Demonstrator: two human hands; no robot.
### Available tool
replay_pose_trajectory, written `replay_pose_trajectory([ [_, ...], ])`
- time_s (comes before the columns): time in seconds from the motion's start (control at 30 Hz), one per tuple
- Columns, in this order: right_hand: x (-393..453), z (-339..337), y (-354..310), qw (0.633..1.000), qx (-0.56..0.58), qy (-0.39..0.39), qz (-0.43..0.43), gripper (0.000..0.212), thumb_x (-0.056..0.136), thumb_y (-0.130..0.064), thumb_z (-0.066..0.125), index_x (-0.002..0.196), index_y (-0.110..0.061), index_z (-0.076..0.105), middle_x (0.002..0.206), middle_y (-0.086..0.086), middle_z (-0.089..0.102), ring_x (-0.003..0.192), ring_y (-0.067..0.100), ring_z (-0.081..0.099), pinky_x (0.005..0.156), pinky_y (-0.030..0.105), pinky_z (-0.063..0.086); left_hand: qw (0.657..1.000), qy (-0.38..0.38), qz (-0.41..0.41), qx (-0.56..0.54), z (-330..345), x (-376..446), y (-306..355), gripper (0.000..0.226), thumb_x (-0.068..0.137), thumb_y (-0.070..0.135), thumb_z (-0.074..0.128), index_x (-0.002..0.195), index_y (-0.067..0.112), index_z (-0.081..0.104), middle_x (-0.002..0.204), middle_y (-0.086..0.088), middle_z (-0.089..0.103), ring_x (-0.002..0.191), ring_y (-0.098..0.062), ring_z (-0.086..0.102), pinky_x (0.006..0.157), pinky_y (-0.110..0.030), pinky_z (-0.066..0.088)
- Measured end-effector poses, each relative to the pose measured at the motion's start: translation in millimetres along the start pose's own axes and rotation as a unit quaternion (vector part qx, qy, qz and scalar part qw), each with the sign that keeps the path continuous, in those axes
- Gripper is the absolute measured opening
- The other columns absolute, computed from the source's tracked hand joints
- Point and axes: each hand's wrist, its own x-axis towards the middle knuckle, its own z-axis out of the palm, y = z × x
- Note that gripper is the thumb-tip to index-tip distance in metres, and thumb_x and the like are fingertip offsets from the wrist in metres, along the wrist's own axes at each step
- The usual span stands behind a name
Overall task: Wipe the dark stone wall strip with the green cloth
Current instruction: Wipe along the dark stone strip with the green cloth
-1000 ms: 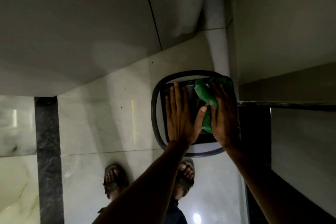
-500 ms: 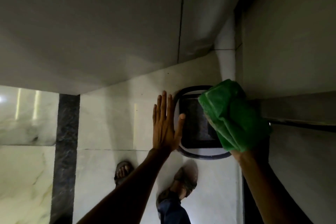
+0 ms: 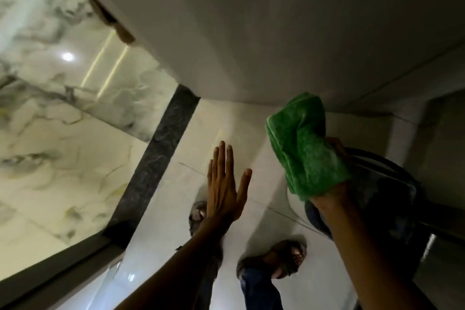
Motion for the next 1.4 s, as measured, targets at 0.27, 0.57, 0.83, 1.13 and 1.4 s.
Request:
replay_pose_trajectory([
  [0.27,21,83,127,0.983,-0.100,-0.122,0.089,0.052,0.102,-0.054,0.058,0.139,-0.019,0.069,0.128,0.010,0.074,0.112,0.031,0.074,0.102,0.046,0.059,0.988,0.082,-0.127,0.021,-79,-36,-154,0.094,0.110,0.079,0.019,0.182,0.020,0.003,0.191,0.000,-0.006,0.177,-0.018,-0.009,0.144,-0.049,0.003],
  [0.57,51,138,284,0.942,-0.307,-0.117,0.073,0.047,0.109,-0.048,0.051,0.145,-0.022,0.066,0.134,0.011,0.075,0.128,0.033,0.068,0.120,0.050,0.047,0.952,0.153,-0.265,0.000,-96,-91,-312,0.100,0.108,0.082,0.014,0.181,0.014,0.006,0.192,-0.004,-0.004,0.178,-0.024,-0.004,0.144,-0.055,0.008],
  [0.83,101,148,429,0.815,-0.536,-0.202,-0.090,0.029,0.116,-0.033,0.045,0.138,-0.028,0.063,0.121,-0.006,0.069,0.110,0.002,0.066,0.095,0.023,0.052,0.914,0.208,-0.348,-0.020,-48,-141,-414,0.093,0.111,0.071,0.029,0.182,0.015,0.005,0.192,-0.003,-0.003,0.178,-0.024,-0.004,0.144,-0.047,0.004],
  [1.13,176,107,551,0.629,-0.658,-0.269,-0.314,0.045,0.114,-0.038,0.039,0.139,-0.008,0.062,0.124,0.008,0.073,0.106,0.016,0.070,0.088,0.011,0.048,0.896,0.219,-0.384,-0.038,65,-174,-506,0.097,0.108,0.081,0.022,0.182,0.021,0.004,0.192,-0.001,-0.009,0.178,-0.023,-0.007,0.144,-0.053,0.007],
  [1.4,251,52,670,0.336,-0.735,-0.448,-0.382,0.057,0.116,-0.038,0.035,0.170,-0.021,0.028,0.180,0.006,0.022,0.168,0.027,0.021,0.135,0.056,0.024,0.933,0.147,-0.320,0.074,148,-187,-549,0.083,0.113,0.072,0.028,0.182,0.029,0.011,0.192,-0.006,-0.008,0.177,-0.034,-0.007,0.141,-0.053,-0.008],
])
